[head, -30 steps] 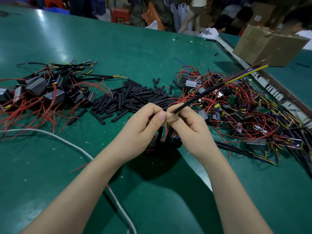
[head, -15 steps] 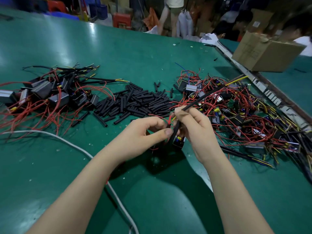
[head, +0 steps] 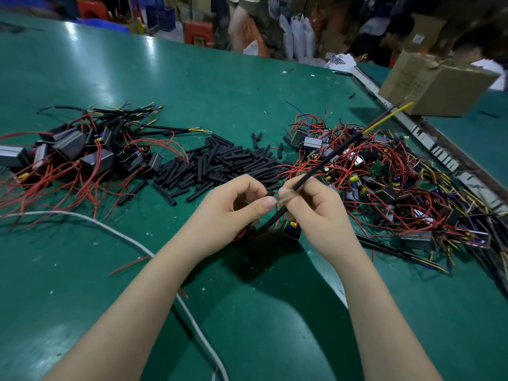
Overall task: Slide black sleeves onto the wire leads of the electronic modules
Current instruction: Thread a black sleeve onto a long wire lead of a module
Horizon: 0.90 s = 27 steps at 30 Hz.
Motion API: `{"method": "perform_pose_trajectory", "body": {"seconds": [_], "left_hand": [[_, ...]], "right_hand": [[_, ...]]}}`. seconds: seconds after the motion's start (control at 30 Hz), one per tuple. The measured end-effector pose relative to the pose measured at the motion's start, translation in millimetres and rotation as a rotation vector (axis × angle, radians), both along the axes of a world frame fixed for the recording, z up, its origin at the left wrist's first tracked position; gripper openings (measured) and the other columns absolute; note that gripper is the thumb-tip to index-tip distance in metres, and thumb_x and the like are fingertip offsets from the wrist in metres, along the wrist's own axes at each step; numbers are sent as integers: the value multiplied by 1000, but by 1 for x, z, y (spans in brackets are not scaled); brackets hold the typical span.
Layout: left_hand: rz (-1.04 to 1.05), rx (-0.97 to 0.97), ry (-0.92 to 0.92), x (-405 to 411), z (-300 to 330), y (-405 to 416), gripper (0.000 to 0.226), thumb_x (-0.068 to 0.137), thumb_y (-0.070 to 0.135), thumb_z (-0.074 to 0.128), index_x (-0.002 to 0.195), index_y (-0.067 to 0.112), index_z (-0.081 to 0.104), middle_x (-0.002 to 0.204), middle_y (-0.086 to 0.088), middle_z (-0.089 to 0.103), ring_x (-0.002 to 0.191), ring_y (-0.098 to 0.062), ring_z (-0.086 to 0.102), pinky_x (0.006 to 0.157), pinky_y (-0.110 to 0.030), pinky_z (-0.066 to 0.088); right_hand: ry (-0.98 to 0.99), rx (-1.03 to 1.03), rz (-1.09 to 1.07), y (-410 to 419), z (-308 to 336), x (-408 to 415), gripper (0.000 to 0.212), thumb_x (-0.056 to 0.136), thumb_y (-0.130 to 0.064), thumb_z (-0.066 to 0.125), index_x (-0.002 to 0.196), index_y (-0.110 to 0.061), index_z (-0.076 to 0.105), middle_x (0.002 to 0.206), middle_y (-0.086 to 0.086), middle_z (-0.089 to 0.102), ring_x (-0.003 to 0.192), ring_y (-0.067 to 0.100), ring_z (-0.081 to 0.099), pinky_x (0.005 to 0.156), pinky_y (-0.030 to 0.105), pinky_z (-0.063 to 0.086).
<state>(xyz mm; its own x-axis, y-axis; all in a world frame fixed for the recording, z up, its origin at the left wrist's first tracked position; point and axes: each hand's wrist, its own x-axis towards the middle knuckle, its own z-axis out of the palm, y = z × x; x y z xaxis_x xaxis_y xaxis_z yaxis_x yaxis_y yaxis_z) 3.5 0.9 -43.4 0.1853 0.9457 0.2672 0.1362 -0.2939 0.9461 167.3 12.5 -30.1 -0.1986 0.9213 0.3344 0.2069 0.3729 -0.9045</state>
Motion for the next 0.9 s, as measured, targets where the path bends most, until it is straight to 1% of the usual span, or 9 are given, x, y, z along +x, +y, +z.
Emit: {"method": "perform_pose_trajectory", "body": {"seconds": [0.1,0.23,0.33,0.4,0.5,0.57,0.63,0.73,0.9], "left_hand": [[40,33,83,-1,-2,1,19,78,45,62,81,27,57,70,13,57,55,-9,58,52,-21,42],[137,183,164,-4,-2,4,13,79,40,68,76,28,62,71,9,61,62,-4,51,60,-20,42],[167,313,322,-5,-2,5,15,78,33,68,79,18,67,72,3,60,69,-10,53,67,-27,44],[163,340,338,-5,-1,5,18,79,32,67,80,14,68,73,3,61,70,-12,54,67,-25,43],[146,297,277,-4,2,2,20,79,37,68,78,16,68,75,5,63,71,-12,55,65,-15,41],[120,205,251,-5,3,1,13,78,35,68,74,24,66,72,10,64,68,-6,55,62,-10,38],[97,155,289,-7,1,1,12,79,30,72,71,27,64,70,12,63,66,-2,54,61,-12,39],[92,169,337,-6,2,1,14,80,26,72,71,29,62,70,10,62,69,-2,54,63,-15,39],[97,147,283,-5,2,2,15,83,23,70,72,29,62,66,17,61,60,5,50,58,-7,35]], "right_hand": [[-58,7,12,0,1,1,9,84,-23,55,75,-25,57,58,-13,48,61,16,43,60,38,38],[-96,-9,30,0,3,6,10,83,-24,56,73,-24,58,60,-2,47,59,19,45,58,43,40],[-159,-46,69,1,3,6,9,82,-23,55,73,-22,59,62,1,50,59,18,48,58,41,42],[-125,-85,95,2,3,6,10,82,-22,54,73,-21,59,63,1,50,58,15,49,59,37,43],[-45,-141,152,3,4,7,12,84,-18,53,73,-20,58,64,-5,51,58,11,50,59,21,44],[-85,-158,178,3,4,9,17,89,-13,55,74,-19,58,65,-4,51,59,9,51,60,18,45],[-134,-191,178,3,1,8,21,93,-6,54,76,-18,58,64,-3,50,58,7,49,59,15,45],[-173,-224,147,4,-1,6,21,93,-7,54,77,-20,58,62,-8,49,57,4,48,58,13,43],[-124,-232,180,4,0,6,24,96,-9,50,76,-20,58,57,-12,54,56,5,52,55,12,41]]}}
